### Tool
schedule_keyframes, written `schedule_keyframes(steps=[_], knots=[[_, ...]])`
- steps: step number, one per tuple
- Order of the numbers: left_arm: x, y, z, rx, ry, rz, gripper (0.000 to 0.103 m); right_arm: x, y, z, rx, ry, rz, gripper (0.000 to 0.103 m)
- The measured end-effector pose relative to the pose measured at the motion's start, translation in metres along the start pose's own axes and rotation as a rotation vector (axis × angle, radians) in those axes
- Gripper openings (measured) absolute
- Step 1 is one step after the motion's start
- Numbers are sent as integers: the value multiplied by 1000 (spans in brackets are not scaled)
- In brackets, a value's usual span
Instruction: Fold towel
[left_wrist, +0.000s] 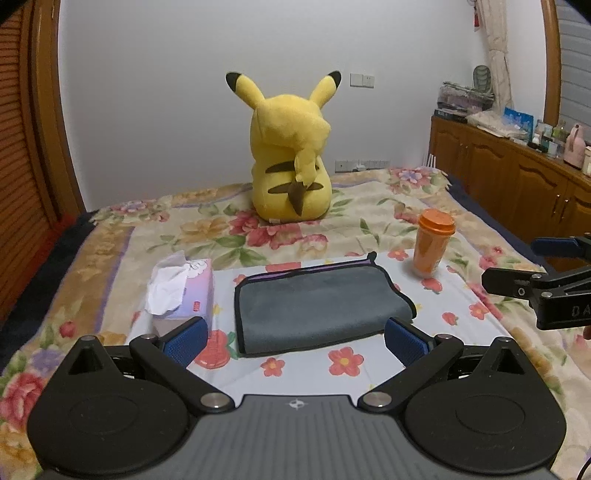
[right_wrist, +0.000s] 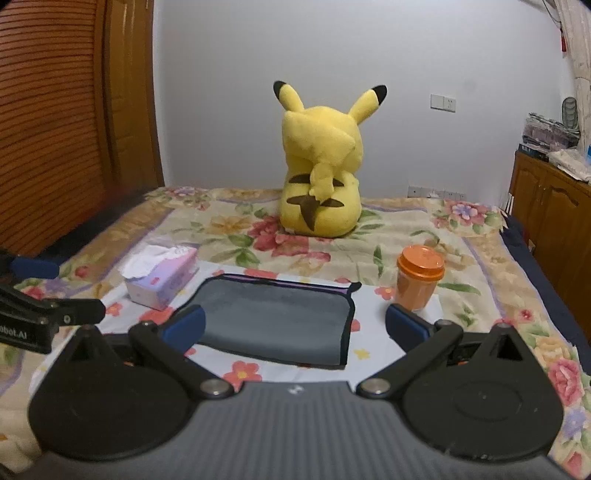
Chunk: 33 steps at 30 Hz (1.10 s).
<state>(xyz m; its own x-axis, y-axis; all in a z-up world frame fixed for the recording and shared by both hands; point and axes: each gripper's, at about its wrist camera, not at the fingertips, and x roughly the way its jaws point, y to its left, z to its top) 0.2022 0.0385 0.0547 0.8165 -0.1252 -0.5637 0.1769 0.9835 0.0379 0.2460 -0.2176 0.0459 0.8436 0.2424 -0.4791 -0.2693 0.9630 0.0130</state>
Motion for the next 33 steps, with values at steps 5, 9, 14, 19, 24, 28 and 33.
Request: schedule_keyframes(steps=[5,9,14,19,24,28,33], knots=[[-23,-1,-6,-2,-15,26,103,-17,7,-3,-3,-9,11,103],[-36,-4,-14,-6,-15,33,103,-32,11,-9,8,-15,23,103],[-46,-9,-22,-2,-11,29,103,-48,14,-21,23,-18,32,103],[-54,-17,-30,-2,-9,20,103,-61,15,-33,35,-17,34,103],[-57,-27,-41,7,-7,12,103,-68,10,-47,64,-9,24,103],[-55,-35,-52,15,4,7,103,-73,7,-59,77,-6,19,103],[-53,-41,-67,18,17,9,103,-76,2,-77,61,2,-5,103]])
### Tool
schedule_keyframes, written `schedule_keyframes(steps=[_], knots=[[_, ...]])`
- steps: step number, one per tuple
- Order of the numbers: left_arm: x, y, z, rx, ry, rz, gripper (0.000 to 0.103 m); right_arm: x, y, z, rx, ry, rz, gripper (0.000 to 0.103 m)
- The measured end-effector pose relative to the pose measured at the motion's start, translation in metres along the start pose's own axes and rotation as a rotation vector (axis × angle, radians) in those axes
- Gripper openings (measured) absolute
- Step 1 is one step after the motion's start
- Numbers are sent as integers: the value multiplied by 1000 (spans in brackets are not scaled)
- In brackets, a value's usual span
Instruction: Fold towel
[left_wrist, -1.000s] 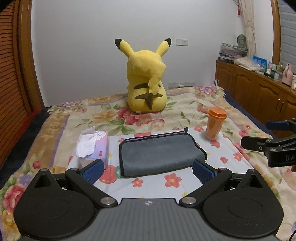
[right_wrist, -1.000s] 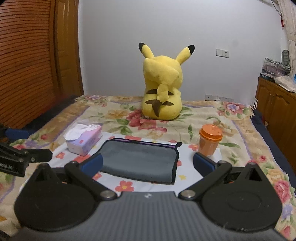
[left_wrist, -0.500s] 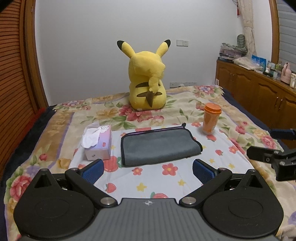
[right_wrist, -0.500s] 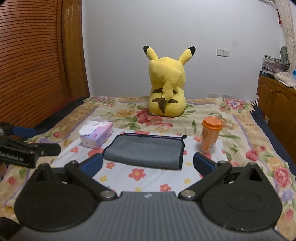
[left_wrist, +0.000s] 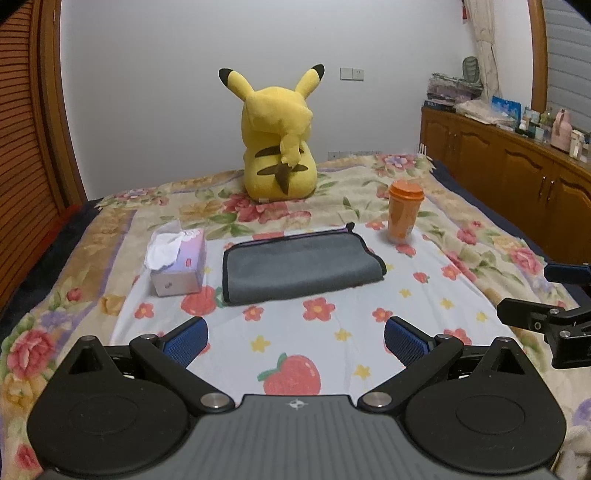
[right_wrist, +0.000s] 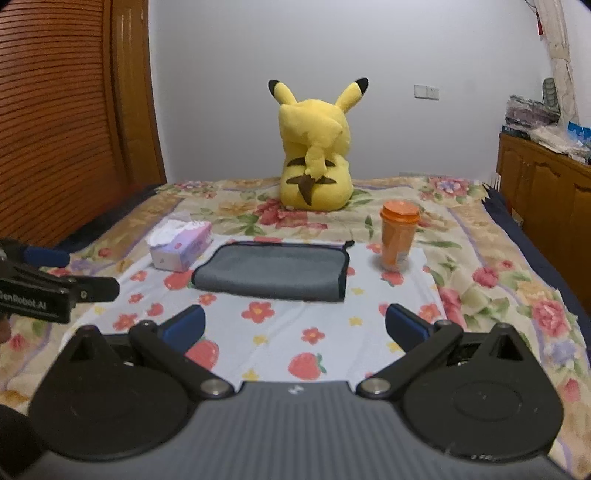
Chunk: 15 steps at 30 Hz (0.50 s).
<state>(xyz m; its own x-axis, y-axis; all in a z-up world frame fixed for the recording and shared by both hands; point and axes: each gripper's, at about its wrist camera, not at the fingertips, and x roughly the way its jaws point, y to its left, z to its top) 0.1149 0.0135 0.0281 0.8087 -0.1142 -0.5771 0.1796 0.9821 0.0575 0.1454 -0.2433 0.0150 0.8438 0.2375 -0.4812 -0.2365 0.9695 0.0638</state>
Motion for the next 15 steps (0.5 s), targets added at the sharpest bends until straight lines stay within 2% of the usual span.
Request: schedule_keyframes(steps=[11,15], knots=[[-2,-10,-31,33,0,27,103,8,-14,-39,-3,41,-48,103],[-3,-12,-39,11,3,21,103,6,-20,-48,13,38,-49,103]])
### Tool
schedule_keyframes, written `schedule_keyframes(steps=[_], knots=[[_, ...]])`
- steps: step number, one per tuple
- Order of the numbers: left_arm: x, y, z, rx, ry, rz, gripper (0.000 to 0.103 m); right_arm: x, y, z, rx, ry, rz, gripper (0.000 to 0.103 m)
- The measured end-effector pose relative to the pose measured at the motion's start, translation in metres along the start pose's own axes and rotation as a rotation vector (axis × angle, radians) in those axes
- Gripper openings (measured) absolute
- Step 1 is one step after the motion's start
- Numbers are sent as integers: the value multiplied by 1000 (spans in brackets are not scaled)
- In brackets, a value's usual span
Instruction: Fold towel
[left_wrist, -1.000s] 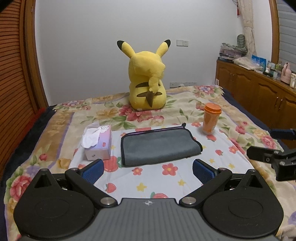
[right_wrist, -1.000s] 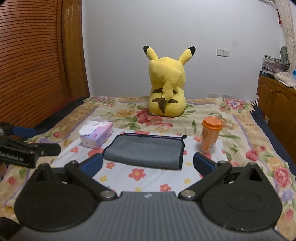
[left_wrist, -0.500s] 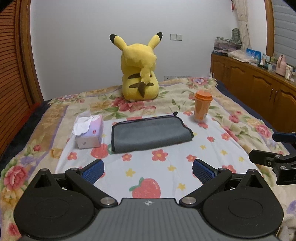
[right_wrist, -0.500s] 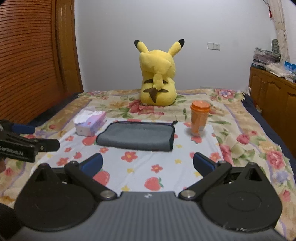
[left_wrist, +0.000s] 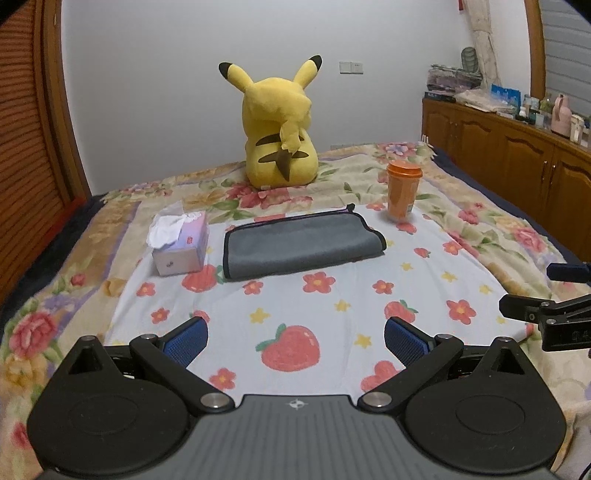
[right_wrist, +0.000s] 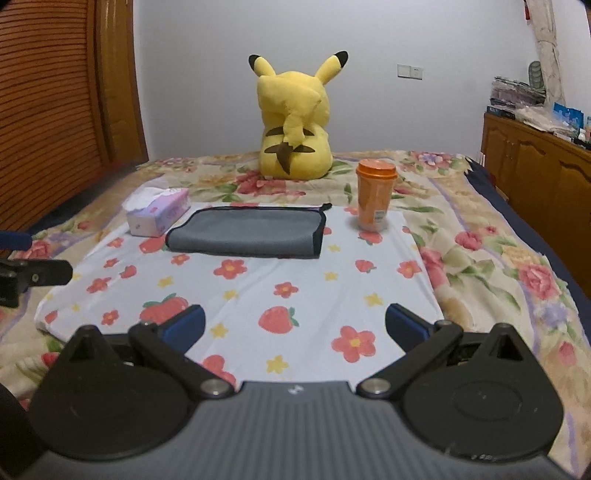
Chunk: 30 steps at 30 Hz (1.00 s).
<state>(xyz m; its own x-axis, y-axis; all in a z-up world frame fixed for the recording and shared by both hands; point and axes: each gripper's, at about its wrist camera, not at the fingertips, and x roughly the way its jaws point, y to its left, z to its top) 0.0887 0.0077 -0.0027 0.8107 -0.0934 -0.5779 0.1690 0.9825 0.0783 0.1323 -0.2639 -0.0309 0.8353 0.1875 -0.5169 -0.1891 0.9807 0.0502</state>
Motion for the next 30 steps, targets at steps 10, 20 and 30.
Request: schedule_keyframes(steps=[10,20,30], knots=[[-3,-4,-21,-75,25,5,103,-2,-6,-11,-11,-5,3,103],[-5,-7,-34,-97,16,24,103,-6,-8,-19,5,-18,34,103],[-22,-5,-26,-81,-44,48,103,-14,-11,-19,24,-51,30,103]])
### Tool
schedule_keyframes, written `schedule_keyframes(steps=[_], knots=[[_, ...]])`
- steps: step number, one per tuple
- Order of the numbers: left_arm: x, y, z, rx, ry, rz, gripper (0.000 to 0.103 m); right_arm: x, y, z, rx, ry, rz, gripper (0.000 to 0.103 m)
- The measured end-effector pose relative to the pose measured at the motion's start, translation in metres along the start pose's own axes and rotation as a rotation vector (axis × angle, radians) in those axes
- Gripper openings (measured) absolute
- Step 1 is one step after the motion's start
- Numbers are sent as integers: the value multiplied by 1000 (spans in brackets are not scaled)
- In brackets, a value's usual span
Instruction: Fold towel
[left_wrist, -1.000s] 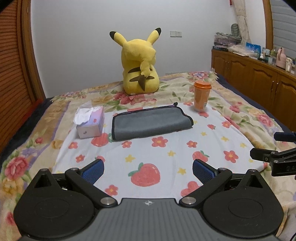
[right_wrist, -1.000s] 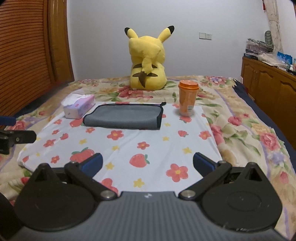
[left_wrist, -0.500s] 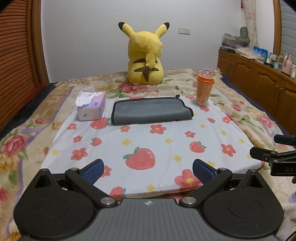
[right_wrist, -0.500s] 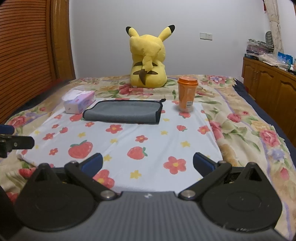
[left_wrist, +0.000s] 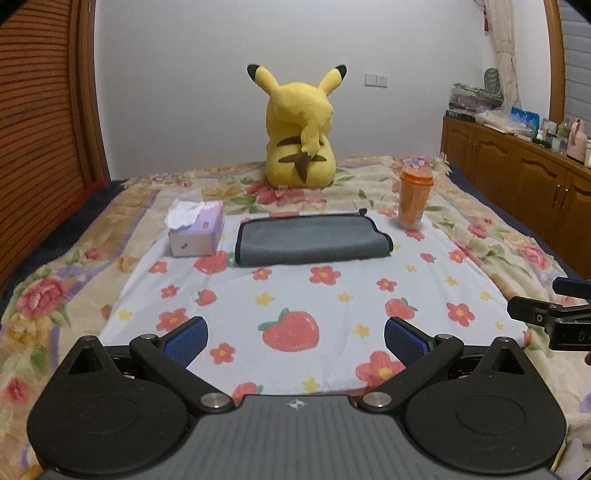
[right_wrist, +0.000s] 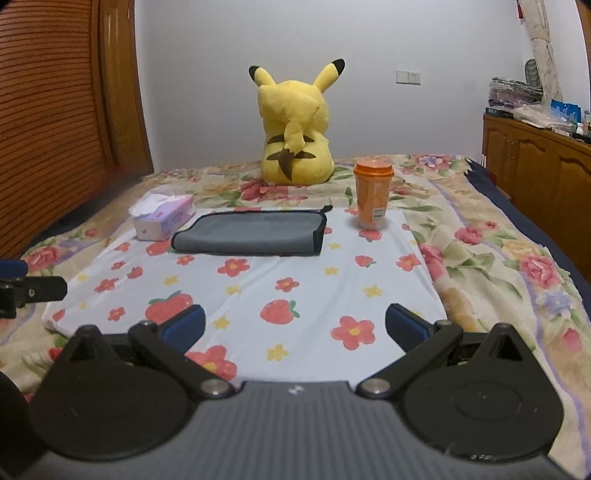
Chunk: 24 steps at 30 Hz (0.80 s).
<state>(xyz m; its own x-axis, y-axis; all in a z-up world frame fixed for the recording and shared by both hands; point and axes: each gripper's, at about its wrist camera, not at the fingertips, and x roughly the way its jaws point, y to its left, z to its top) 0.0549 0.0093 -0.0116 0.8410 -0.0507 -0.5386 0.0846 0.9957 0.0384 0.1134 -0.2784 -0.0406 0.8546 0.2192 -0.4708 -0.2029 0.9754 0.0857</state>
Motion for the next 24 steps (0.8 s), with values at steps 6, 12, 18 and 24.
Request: schedule_keyframes(steps=[6,12,18,24], knots=[[-9,-1,7,11,-33,8,103,-8,1,4,2,-45,8,103],[-18,-4,14,29,-76,20,103,-15,0,9,10,-94,7,103],[-25,-6,21,28,-115,19,103,-22,-1,12,8,-139,-1,103],[-30,-6,25,13,-144,17,103,-26,0,14,-3,-159,-5,103]])
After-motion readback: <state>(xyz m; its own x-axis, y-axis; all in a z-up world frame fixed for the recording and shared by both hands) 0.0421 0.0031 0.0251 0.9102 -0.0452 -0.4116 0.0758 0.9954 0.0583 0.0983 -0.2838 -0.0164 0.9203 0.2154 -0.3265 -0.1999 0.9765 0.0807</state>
